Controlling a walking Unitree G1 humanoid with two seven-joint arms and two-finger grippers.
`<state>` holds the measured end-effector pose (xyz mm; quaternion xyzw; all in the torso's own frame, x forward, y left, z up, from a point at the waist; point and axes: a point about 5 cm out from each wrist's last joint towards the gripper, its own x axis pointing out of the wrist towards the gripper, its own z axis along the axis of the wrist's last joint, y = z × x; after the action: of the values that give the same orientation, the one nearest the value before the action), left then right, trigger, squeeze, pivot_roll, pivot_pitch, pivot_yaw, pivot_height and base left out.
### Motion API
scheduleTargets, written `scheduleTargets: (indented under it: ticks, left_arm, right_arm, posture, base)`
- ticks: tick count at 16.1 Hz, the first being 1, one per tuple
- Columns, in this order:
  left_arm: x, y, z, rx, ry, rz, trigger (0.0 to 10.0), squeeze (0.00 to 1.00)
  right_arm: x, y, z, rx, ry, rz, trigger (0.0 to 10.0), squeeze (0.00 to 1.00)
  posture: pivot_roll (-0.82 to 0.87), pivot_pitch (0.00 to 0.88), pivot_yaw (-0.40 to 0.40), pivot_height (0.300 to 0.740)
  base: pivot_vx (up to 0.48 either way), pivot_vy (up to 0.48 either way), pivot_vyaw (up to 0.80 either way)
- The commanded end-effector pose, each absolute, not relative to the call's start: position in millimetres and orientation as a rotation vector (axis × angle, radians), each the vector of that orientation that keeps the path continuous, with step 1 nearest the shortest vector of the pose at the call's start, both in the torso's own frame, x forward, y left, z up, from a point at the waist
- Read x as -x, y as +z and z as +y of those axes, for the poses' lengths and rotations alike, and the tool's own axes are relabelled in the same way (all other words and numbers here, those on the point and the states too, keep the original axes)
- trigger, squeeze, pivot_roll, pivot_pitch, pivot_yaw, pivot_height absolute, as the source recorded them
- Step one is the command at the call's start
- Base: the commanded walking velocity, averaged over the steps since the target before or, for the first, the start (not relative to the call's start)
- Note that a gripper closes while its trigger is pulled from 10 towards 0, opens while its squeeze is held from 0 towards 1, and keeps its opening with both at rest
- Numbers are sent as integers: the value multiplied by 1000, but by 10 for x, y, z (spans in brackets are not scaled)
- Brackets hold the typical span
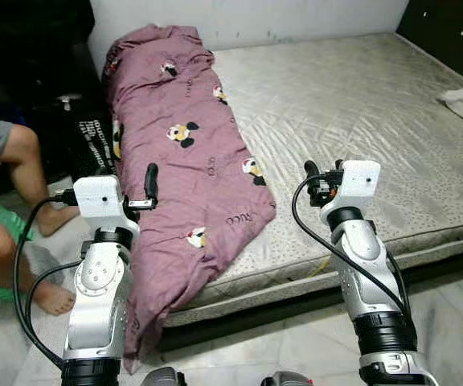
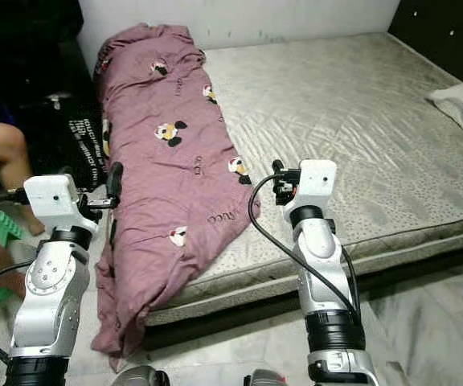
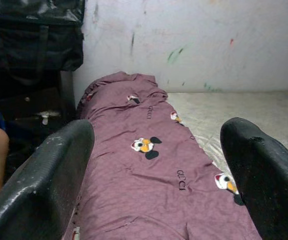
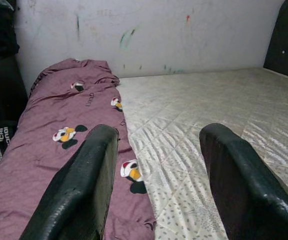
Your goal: Clean up the room
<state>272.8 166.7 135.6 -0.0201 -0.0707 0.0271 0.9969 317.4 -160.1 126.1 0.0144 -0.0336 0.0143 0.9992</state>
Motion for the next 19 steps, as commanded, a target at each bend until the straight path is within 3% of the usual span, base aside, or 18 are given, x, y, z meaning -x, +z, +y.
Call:
scheduleTargets:
  ticks: [1,5,14,19]
  left_arm:
    - [-2730,1360,1679,30,69,-140,10000,0]
    - [-2757,1368,1687,28,101,-134,10000,0]
    - [-2748,1386,1662,29,61,-154,10000,0]
    - [-2736,1367,1662,33,52,-150,10000,0]
  right_arm:
    - [-3160,1273,-1615,-31,21,-70,10000,0]
    - [-3158,1270,-1610,-34,24,-70,10000,0]
    - [-3154,1253,-1594,-24,38,-60,10000,0]
    - [-3152,1249,-1589,-19,44,-57,10000,0]
  posture:
    - [-64,0,3,706]
    - [-64,0,3,661]
    - [-63,0,-3,661]
    - [-64,0,-5,661]
  base:
    - [0,0,0]
    - [0,0,0]
    - [0,0,0]
    - [308,0,0]
